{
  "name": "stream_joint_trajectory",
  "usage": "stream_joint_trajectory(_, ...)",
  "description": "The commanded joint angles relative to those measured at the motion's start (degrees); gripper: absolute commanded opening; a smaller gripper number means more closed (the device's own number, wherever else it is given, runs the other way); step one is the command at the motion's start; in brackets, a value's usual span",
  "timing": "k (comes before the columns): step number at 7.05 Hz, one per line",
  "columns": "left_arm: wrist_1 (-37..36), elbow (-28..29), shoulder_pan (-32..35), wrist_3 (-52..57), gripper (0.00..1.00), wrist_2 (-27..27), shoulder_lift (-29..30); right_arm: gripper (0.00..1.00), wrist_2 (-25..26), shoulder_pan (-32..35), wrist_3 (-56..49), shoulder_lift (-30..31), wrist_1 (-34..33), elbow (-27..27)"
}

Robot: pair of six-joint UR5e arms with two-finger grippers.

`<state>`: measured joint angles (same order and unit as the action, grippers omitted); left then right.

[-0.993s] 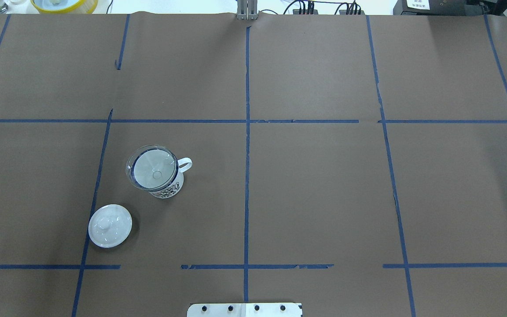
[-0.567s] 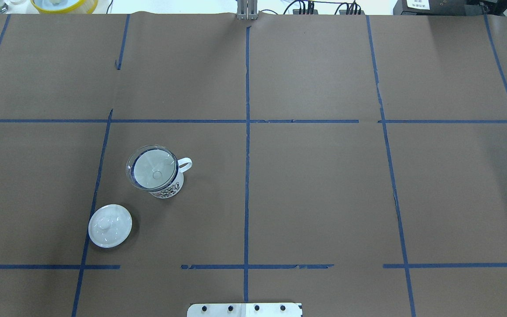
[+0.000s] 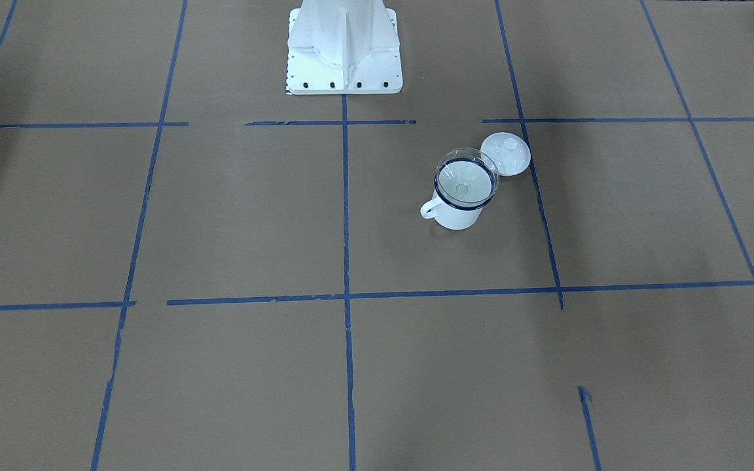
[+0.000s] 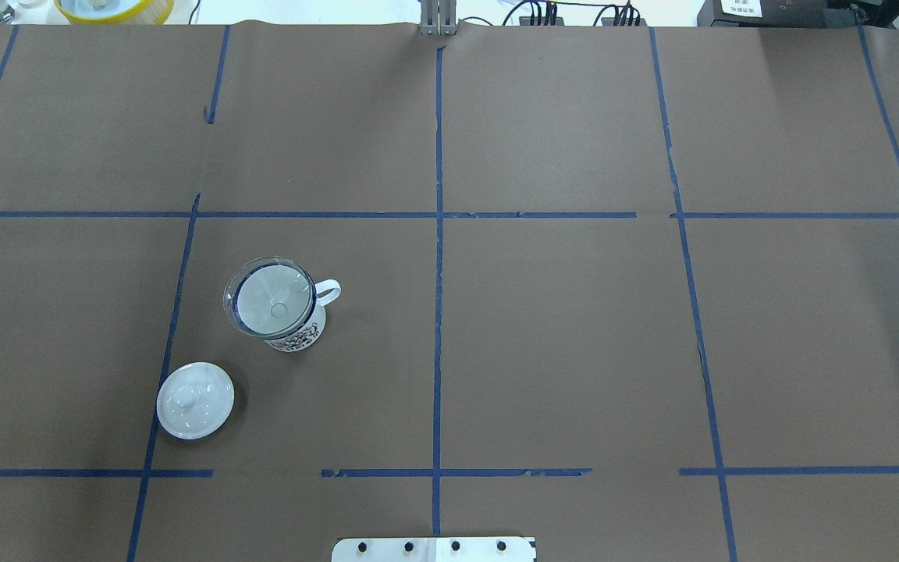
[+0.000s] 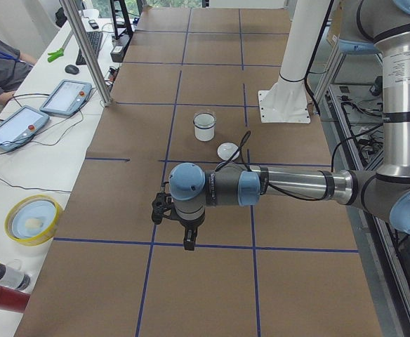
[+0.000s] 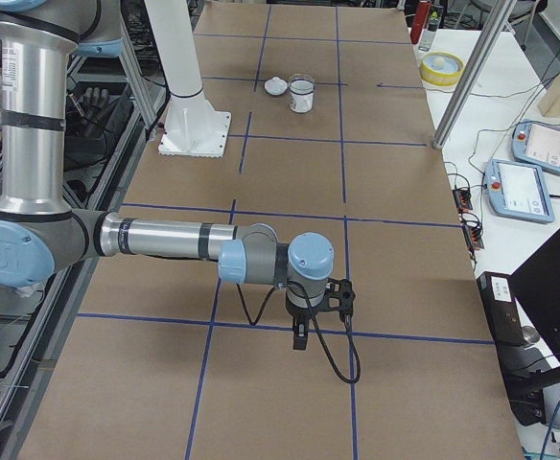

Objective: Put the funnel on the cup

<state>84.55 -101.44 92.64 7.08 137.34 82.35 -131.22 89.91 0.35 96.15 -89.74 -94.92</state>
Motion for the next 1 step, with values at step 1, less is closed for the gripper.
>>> stream_joint_trajectory(1,0.0,0.0,0.0,0.0,1.00,-0.1,0.1,1.00,0.0,0.0,0.0,0.0,0.0,0.1)
